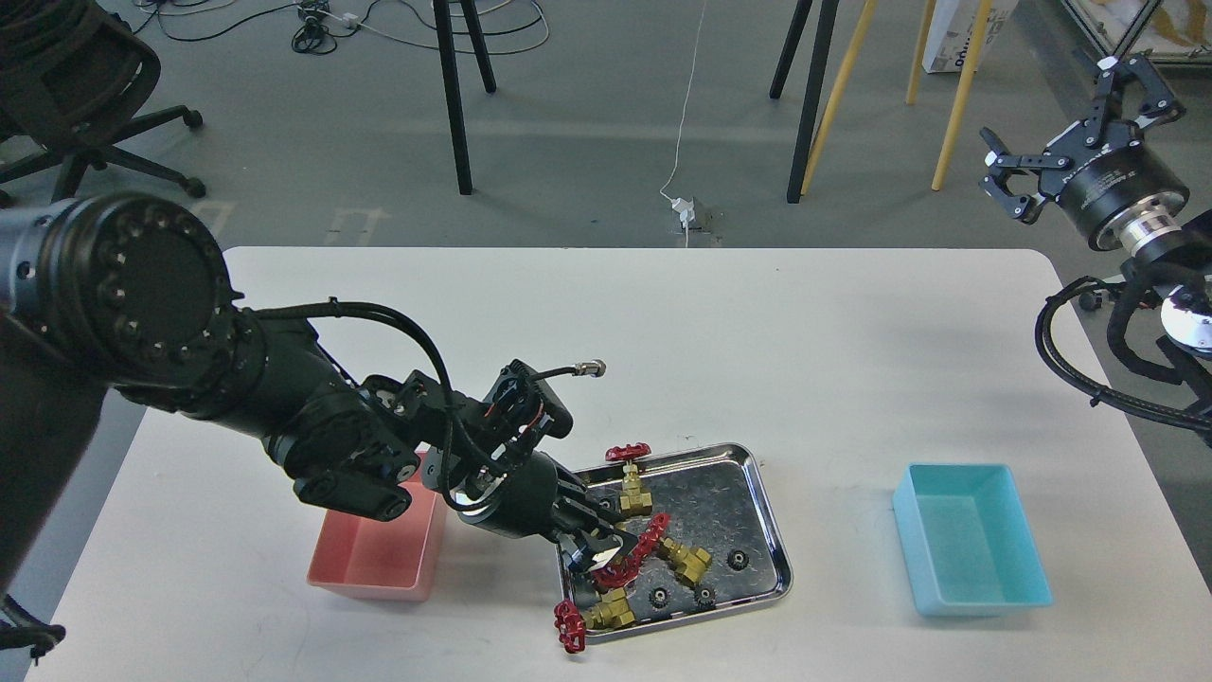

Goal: Place valve in pink box and gear in blue box
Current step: 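Lift the red-handled valve out of the tray with the left gripper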

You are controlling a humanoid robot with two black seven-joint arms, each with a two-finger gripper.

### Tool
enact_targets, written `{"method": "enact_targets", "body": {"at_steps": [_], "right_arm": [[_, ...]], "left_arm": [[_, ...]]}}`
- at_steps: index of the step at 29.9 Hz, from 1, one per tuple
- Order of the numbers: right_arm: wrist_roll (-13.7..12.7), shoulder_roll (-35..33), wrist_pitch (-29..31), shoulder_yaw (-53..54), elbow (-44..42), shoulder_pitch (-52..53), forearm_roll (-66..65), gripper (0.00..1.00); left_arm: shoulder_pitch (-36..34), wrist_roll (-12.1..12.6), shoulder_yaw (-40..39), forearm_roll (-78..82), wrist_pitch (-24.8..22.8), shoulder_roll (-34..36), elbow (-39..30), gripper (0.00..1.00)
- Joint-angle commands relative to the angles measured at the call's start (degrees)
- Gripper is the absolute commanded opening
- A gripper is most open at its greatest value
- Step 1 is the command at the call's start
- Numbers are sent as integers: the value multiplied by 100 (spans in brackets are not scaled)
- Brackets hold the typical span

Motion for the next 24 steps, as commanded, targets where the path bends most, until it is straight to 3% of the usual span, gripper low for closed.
{"method": "enact_targets", "body": {"at_steps": [1, 10, 18, 24], "right_arm": [[8, 5, 0, 2, 1, -2, 0, 100], [8, 5, 0, 2, 1, -2, 0, 100], [0, 31, 0, 160, 133, 112, 9, 100], [-80, 5, -127, 178, 405, 1323, 0, 100]], "left_arm": [[-14, -1, -3, 0, 15, 2, -2, 11], [-268, -1, -3, 26, 15, 282, -90, 10], [-857, -1, -47, 105, 15, 1292, -704, 10], [-1454, -1, -21, 368, 24, 2328, -1653, 10]]}}
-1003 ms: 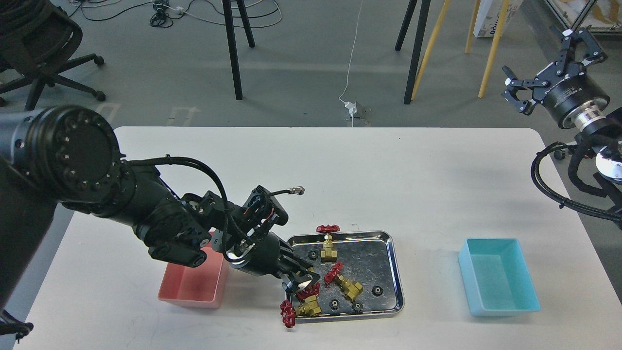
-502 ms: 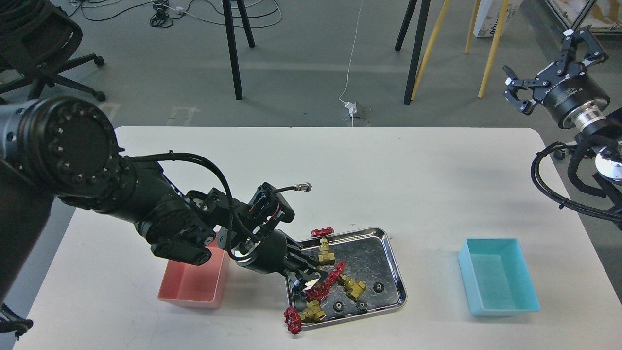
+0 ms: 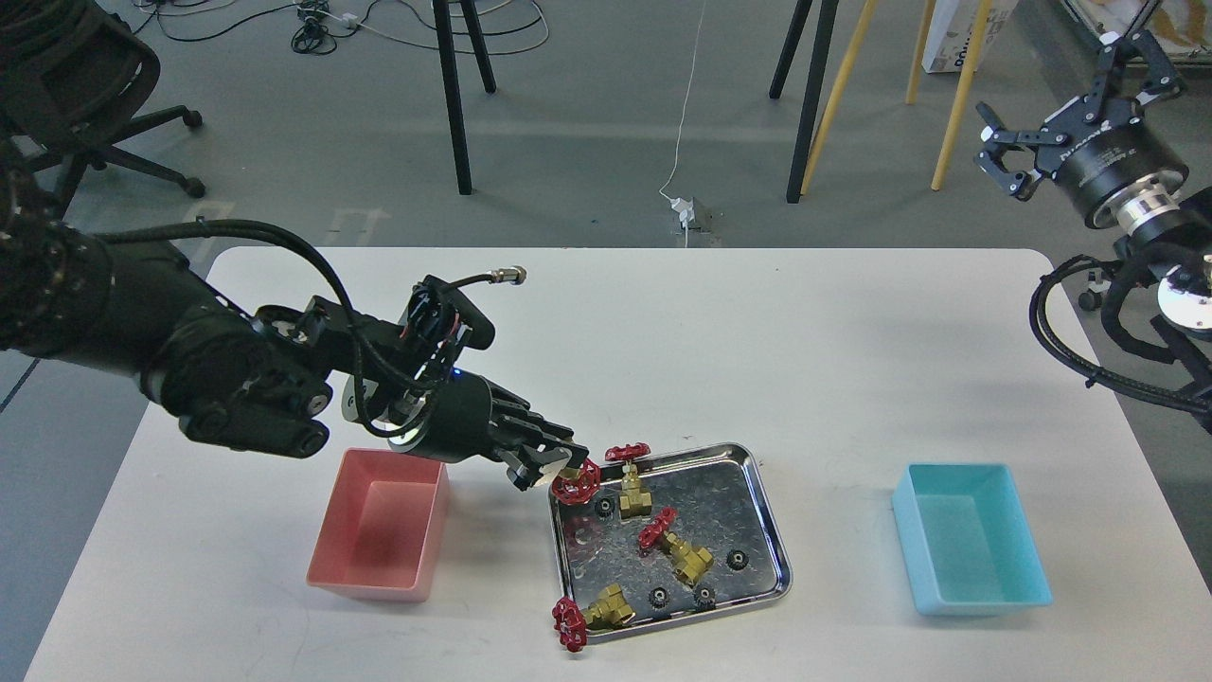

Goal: Place valve in pink box and gear in blue box
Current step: 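Lift the red-handled valve out of the tray with the left gripper, then carry the valve over the pink box and open the left gripper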

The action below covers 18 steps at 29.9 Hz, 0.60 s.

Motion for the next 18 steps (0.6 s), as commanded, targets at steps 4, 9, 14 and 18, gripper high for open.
{"method": "enact_targets", "body": {"at_steps": [4, 9, 14, 18], "right_arm": [[-67, 28, -163, -88, 50, 946, -4, 100], [-59, 212, -155, -88, 59, 824, -4, 100], [-59, 247, -102, -71, 59, 595, -4, 100], [-59, 247, -58, -53, 42, 551, -4, 100]], "left_arm": [[-714, 0, 129, 371, -5, 1294, -981, 10], [-821, 0, 164, 713, -31, 2173, -1167, 10], [-786, 0, 682, 1214, -23, 2587, -1158, 10], [-654, 0, 867, 1382, -23, 2754, -1132, 10]]}}
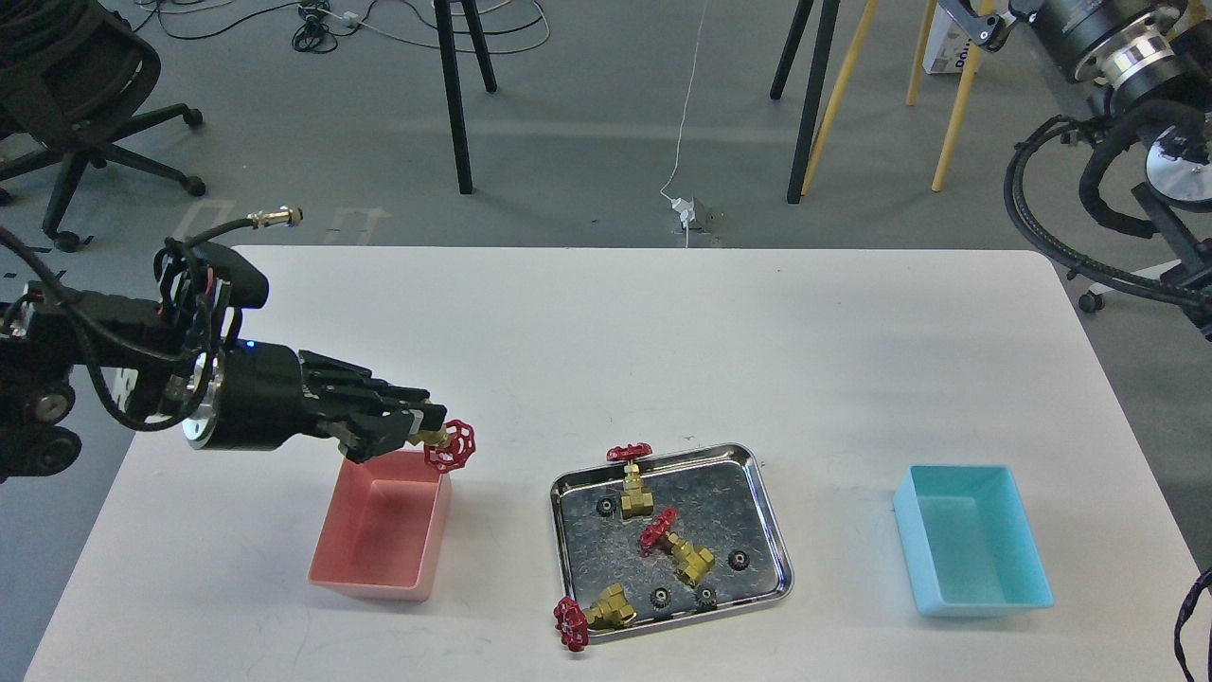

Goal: Place valve in pink box and gear in blue box

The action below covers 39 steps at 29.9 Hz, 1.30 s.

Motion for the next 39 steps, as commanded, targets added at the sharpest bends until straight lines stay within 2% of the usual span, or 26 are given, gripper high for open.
{"method": "enact_targets", "body": {"at_steps": [1, 16, 21, 23, 26, 27, 28, 33, 36, 39], "right_arm": [[11, 1, 37, 15, -17, -22, 0, 100], [11, -69, 37, 50, 9, -127, 0, 100], [28, -69, 37, 50, 9, -197, 0, 100], [28, -69, 37, 50, 9, -224, 0, 100], [28, -69, 37, 42, 9, -259, 0, 100], [28, -78, 37, 42, 9, -259, 0, 100], [28, -70, 37, 42, 1, -259, 0, 100], [28, -69, 37, 50, 1, -382, 0, 100], [37, -78, 37, 50, 1, -443, 0, 100], [55, -96, 11, 85, -17, -470, 0, 100]], "left_arm": [[190, 0, 133, 123, 17, 105, 39, 10], [1622, 0, -192, 141, 175, -44, 1094, 11], [1983, 0, -403, 132, 175, -124, 1401, 17], [2080, 0, -569, 141, 175, -124, 1437, 25], [2098, 0, -780, 141, 166, -80, 1419, 55], [2098, 0, -833, 132, 158, -63, 1393, 71], [2098, 0, -869, 123, 157, -54, 1384, 78], [2089, 0, -1228, 97, 96, 60, 1349, 92], [2089, 0, -1588, 79, 8, 323, 1262, 94], [2080, 0, -2272, 9, -289, 666, 1139, 94]]}}
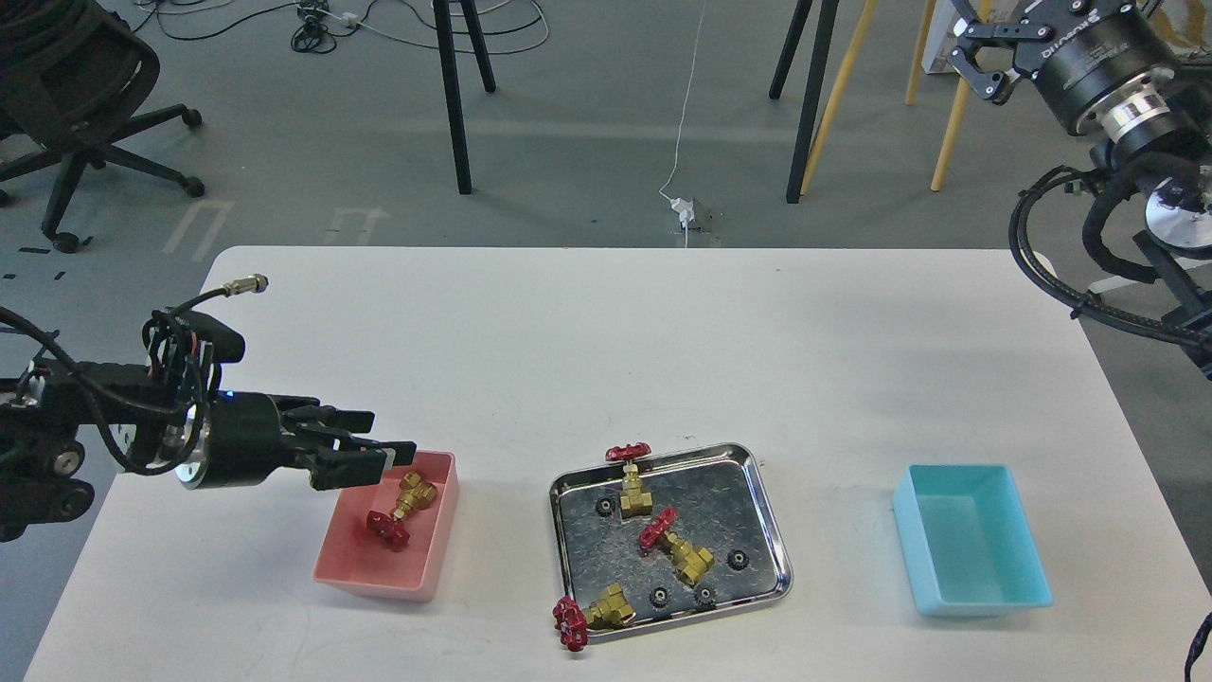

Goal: Place valve in pink box and gear in blue box

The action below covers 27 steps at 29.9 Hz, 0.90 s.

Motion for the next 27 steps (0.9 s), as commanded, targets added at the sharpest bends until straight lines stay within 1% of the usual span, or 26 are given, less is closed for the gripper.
{"method": "enact_targets", "body": {"at_steps": [1, 5, 8, 11, 16, 18, 20, 22, 24, 27], "right_arm": [[26, -46, -48, 58, -12, -30, 0, 100], [26, -64, -92, 190, -21, -30, 0, 100], [26, -64, -101, 208, -21, -47, 9, 100], [26, -64, -215, 356, -21, -135, 61, 100], [26, -55, -470, 1164, 31, -538, 632, 100], [26, -46, -549, 1227, 241, -688, 659, 100], [18, -90, -742, 1122, 619, -794, 624, 100], [26, -361, -996, 833, 927, -838, 580, 100], [35, -896, -1216, 176, 1199, -777, 528, 100], [70, -1705, -1585, -1719, 1963, -138, 545, 100]], "left_arm": [[-11, 0, -938, -89, -423, 462, -187, 94], [102, 0, -2187, -703, -1021, 1095, -495, 94], [444, 0, -2969, -1222, -1163, 1264, -583, 94], [761, 0, -3699, -1897, -1224, 1238, -645, 94], [894, 0, -4623, -3549, -1742, 904, -733, 94], [964, 0, -4861, -3807, -1839, 746, -733, 94], [1034, 0, -5054, -3807, -1840, 588, -733, 94], [1104, 0, -5221, -3807, -1831, 456, -733, 94], [1149, 0, -5397, -3807, -1796, 333, -724, 94], [1166, 0, -5573, -3763, -1682, 78, -733, 94]]}}
